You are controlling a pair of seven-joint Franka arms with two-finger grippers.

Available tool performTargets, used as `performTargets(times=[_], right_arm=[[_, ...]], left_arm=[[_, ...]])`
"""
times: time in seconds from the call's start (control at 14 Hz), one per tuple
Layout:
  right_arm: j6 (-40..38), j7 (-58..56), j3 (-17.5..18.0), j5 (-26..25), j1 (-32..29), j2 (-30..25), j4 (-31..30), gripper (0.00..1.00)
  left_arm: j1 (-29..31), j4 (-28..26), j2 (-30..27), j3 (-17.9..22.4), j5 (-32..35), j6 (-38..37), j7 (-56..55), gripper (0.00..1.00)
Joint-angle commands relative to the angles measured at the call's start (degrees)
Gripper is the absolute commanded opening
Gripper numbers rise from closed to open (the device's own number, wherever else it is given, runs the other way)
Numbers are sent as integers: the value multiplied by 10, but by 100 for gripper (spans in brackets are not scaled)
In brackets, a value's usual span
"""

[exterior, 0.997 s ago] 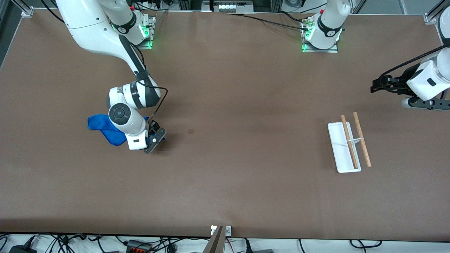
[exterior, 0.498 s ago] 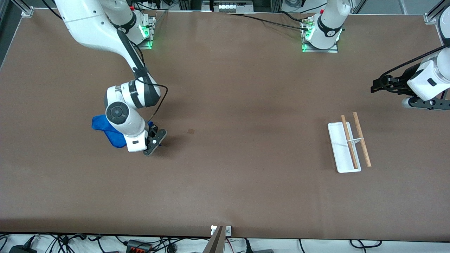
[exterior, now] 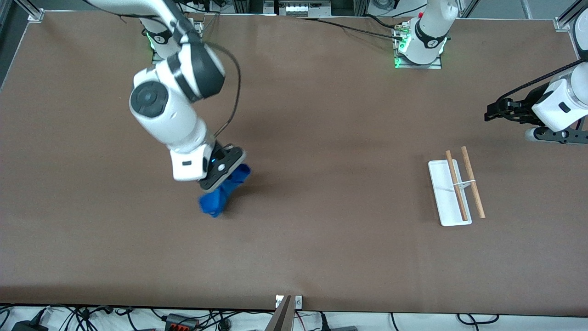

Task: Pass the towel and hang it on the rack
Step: 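Lift the towel with the right gripper toward the table middle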

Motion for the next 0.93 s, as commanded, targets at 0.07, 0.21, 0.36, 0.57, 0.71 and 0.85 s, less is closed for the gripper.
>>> performTargets(times=[0.07, 0.21, 0.36, 0.57, 0.71, 0.85], right_arm=[[-12, 190, 11, 6, 77, 20, 102, 0], [16, 275, 12, 6, 108, 25, 127, 0], [72, 342, 13, 6, 121, 25, 128, 0], [117, 374, 13, 6, 143, 25, 128, 0], [139, 400, 13, 6, 163, 29, 128, 0], [141, 410, 13, 6, 166, 29, 128, 0]], left_arm=[[5, 3, -4, 1, -11, -12, 9, 100], [11, 3, -3, 1, -11, -12, 9, 100], [14, 3, -3, 0, -11, -12, 10, 100], [24, 3, 1, 0, -41, -10, 16, 100], [27, 11, 11, 0, -44, -10, 47, 100], [23, 29, 26, -4, -44, -10, 73, 100]])
